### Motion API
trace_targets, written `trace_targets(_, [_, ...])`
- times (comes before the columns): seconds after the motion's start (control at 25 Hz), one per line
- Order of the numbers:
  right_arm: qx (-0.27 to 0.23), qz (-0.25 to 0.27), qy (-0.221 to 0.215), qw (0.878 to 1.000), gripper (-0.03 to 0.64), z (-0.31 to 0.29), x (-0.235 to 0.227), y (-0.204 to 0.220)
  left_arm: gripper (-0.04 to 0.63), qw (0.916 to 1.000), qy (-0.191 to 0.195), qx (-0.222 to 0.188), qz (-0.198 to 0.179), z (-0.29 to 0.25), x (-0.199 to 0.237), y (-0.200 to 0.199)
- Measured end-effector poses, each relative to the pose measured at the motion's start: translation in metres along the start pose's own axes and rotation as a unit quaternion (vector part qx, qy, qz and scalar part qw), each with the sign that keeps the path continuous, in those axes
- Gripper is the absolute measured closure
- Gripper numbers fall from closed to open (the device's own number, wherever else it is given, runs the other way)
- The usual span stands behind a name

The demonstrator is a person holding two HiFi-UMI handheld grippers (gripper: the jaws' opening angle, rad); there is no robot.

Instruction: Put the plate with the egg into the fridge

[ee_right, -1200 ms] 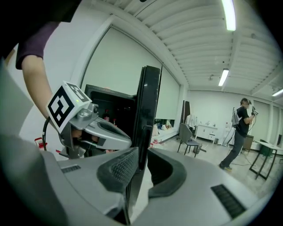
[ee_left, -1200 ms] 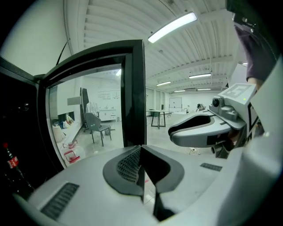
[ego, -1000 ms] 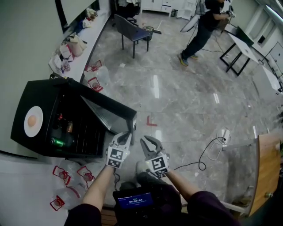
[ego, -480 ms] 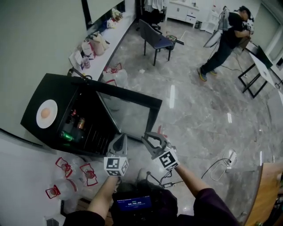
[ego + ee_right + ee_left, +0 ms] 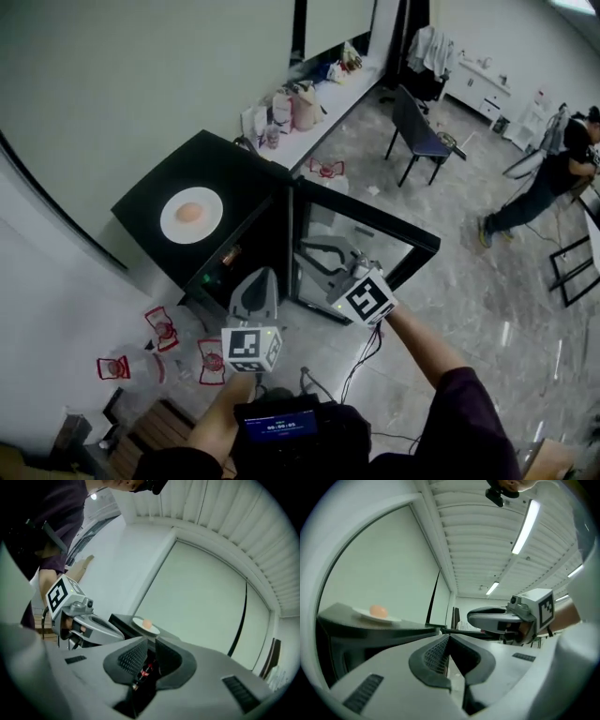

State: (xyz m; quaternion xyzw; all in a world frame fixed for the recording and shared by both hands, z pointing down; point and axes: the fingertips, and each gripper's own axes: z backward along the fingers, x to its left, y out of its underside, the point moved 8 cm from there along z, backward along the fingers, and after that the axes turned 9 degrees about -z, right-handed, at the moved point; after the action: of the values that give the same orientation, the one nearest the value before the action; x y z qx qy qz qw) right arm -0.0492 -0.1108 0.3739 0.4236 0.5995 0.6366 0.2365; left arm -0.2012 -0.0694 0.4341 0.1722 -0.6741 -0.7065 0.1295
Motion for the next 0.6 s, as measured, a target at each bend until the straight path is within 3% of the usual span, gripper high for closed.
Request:
trace_targets(0.12, [-0.015, 0.02, -0.036, 0.999, 0.554, -0.049, -0.005, -0.027, 0.586, 0.9991, -0.028, -0.018, -0.027, -0.002, 0.036, -0.028])
trace_targets(0.36, [-0.018, 0.052, -0.135, 0.989, 0.554, -0.125, -0.01, -0.055, 0.586, 0.9899, -0.138, -0.027, -0.016, 0.007, 0.085, -0.05])
trace_targets(0.48, [0.026, 0.058, -0.21, 0.976, 0.554, -0.167, -0.029, -0.051, 0.586, 0.9798, -0.199, -0.02, 0.012, 0.006, 0.096, -0.044])
trace_targets(0.6, [0.076, 0.068, -0.282, 0.954, 0.552, -0.215, -0.059, -0.047, 0.586, 0.964, -0.265, -0.01, 0.023, -0.004, 0.097, -0.038])
